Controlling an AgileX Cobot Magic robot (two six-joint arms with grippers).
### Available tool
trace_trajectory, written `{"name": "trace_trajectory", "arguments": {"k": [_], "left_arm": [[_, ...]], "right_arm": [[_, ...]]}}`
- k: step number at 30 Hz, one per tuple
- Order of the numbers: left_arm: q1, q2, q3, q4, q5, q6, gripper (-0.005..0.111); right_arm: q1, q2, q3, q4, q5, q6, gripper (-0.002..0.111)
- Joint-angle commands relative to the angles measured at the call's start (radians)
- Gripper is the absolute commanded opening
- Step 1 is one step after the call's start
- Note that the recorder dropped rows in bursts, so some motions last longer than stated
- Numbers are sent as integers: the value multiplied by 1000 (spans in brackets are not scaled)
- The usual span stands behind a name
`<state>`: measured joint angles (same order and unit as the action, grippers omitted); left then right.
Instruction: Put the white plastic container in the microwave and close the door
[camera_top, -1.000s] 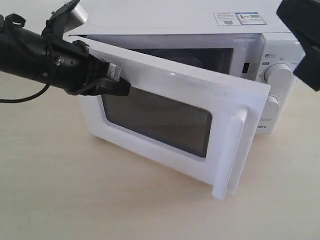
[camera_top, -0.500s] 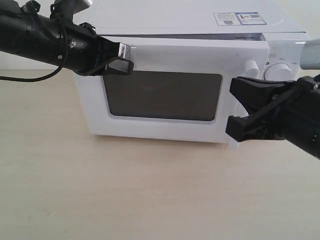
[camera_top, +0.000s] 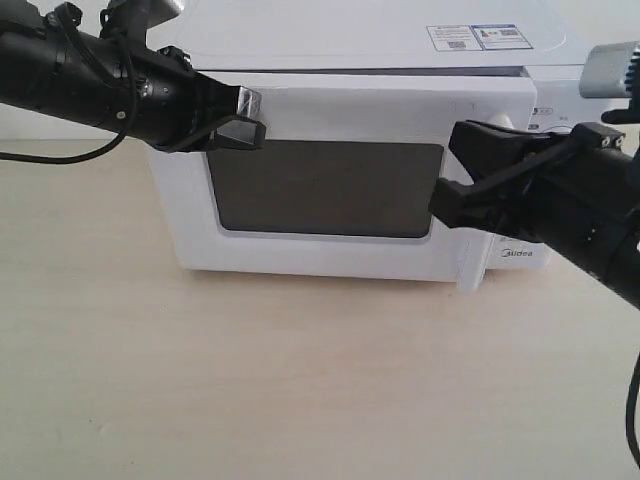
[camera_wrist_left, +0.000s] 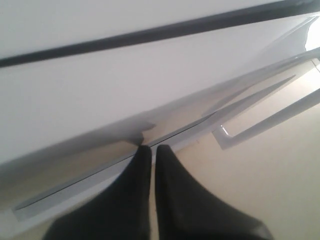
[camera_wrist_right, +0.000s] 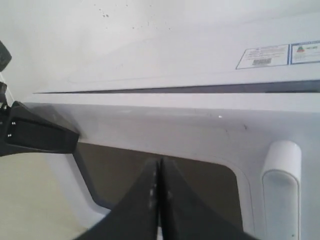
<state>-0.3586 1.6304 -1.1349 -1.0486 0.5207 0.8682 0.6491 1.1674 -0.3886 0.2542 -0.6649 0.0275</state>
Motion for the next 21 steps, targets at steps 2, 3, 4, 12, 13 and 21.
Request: {"name": "trace_trajectory", "arguments": {"k": [2, 3, 4, 12, 13, 21], "left_arm": [[-3, 2, -6, -10, -20, 4, 4], [-3, 2, -6, -10, -20, 4, 4], [-3, 2, -6, -10, -20, 4, 4], [-3, 2, -6, -10, -35, 15, 4], [-3, 2, -6, -10, -35, 15, 4], [-3, -7, -6, 29, -20, 15, 4]], "right_arm": [[47, 38, -7, 48, -113, -77, 0], [72, 53, -7, 104, -138, -119, 0], [99, 66, -7, 150, -154, -166, 0], [259, 234, -44, 455, -363, -366, 0], [259, 253, -62, 461, -360, -383, 0], [259, 355, -152, 576, -372, -507, 0]]}}
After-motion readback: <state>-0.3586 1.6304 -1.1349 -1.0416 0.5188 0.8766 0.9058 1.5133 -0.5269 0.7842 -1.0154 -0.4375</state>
